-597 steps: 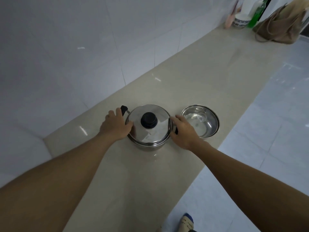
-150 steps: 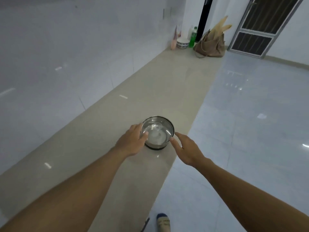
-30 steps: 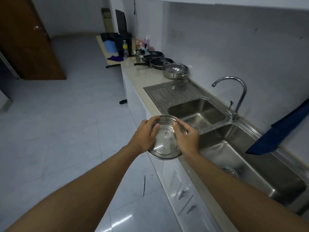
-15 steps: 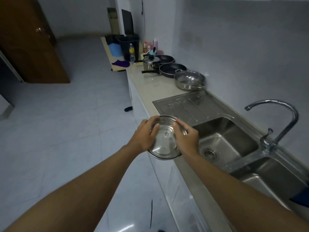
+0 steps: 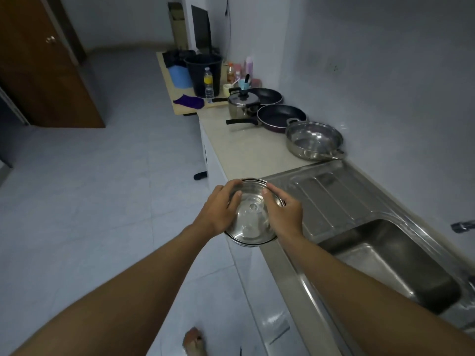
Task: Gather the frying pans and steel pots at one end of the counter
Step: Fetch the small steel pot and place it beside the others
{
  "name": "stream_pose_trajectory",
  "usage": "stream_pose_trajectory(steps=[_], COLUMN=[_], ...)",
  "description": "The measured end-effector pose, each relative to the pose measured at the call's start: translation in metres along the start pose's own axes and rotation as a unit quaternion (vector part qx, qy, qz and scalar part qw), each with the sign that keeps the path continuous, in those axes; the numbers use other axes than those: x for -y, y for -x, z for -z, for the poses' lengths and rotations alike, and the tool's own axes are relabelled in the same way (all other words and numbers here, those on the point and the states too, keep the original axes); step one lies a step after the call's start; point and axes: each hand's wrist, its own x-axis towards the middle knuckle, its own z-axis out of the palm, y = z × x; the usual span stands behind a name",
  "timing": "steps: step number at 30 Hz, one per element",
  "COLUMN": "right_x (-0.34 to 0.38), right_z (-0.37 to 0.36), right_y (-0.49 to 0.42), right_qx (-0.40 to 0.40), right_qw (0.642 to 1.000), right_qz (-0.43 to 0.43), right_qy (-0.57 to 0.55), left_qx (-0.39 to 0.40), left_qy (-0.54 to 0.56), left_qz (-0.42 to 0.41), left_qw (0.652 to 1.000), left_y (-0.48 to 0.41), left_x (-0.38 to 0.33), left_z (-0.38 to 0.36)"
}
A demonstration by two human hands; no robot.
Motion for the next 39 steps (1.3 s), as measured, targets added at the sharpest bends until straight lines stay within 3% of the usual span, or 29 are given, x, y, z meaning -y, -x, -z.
stream_pose_trajectory(steps=[15, 27, 39], right_x=[0.010, -0.011, -0.046], right_z=[-0.124, -0.152, -0.166], right_y=[-0.154, -0.294, -0.423], right_qx=[-0.122, -0.180, -0.206], right_qw=[0.992, 0.983, 0.977], right_qz=[-0.015, 0.012, -0.028], right_qy=[-0.002, 0.029, 0.037], left_qx=[0.097, 0.135, 0.192], left_qy=[0.026, 0.020, 0.027], left_qz=[-0.100, -0.138, -0.108], left_qw=[0.990, 0.981, 0.975], left_y=[-0.218, -0.379, -0.522], left_x=[0.088, 0.117, 0.153], left_z=[0.065, 0.042, -0.007])
